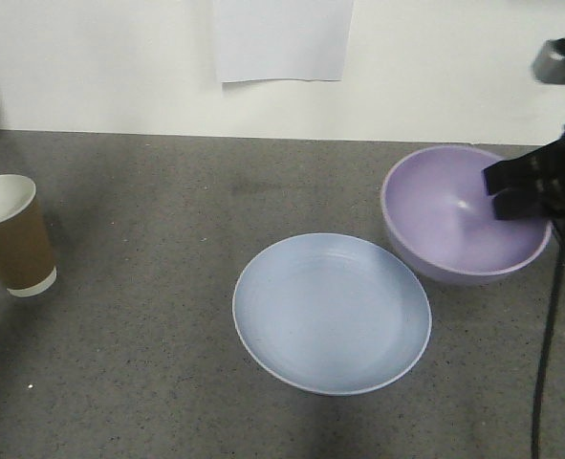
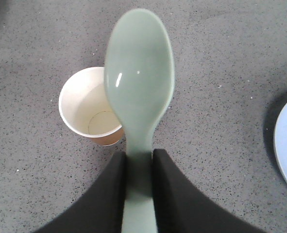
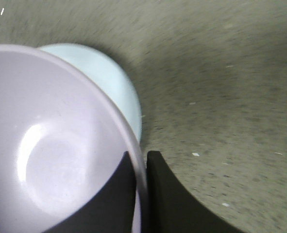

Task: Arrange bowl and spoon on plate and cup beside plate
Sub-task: 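Lower the held bowl onto the pale blue plate with the right gripper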

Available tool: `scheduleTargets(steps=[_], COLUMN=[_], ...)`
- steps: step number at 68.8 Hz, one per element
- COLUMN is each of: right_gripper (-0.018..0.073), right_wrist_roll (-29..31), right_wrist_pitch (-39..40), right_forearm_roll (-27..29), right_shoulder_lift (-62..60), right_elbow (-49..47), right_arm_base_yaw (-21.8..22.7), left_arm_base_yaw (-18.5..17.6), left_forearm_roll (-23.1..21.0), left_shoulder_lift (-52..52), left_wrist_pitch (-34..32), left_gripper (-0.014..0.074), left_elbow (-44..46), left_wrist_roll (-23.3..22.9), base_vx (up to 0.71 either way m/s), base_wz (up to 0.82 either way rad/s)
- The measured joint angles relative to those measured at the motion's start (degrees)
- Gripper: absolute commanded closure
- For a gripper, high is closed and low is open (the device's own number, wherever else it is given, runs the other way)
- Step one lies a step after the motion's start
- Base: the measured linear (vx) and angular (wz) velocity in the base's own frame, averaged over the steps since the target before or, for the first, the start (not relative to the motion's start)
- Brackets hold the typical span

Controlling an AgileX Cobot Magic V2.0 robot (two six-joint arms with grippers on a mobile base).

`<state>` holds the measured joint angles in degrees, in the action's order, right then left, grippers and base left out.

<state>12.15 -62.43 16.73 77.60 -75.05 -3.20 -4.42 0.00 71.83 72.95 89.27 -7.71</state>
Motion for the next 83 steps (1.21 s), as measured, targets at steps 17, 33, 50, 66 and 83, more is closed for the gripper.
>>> scheduleTargets(steps=[17, 33, 50, 66, 83], right_gripper=[0.0564, 0.0564, 0.0564, 0.0564, 0.0560], right_wrist_roll=[-2.00, -2.40, -2.48, -2.58, -2.68], right_wrist_pitch=[3.60, 6.71, 8.54, 9.54, 10.59], right_forearm_roll=[-1.70, -1.09, -0.82, -0.82, -0.47], right_shoulder_lift=[8.79, 15.93, 20.54, 23.09, 24.48], right_elbow=[0.00, 0.00, 0.00, 0.00, 0.00], right_arm_base_yaw=[-10.31, -14.78, -15.40, -15.40, -15.40], left_arm_base_yaw=[0.00, 0.00, 0.00, 0.00, 0.00], left_forearm_roll=[0.00, 0.00, 0.00, 0.00, 0.00], left_shoulder_lift=[0.00, 0.00, 0.00, 0.00, 0.00], left_wrist_pitch=[0.00, 0.00, 0.00, 0.00, 0.00], left_gripper=[0.0603, 0.0603, 0.0603, 0.0603, 0.0603], left_elbow=[0.00, 0.00, 0.00, 0.00, 0.00], left_wrist_roll=[0.00, 0.00, 0.00, 0.00, 0.00], base_vx=[0.00, 0.00, 0.00, 0.00, 0.00], base_wz=[0.00, 0.00, 0.00, 0.00, 0.00])
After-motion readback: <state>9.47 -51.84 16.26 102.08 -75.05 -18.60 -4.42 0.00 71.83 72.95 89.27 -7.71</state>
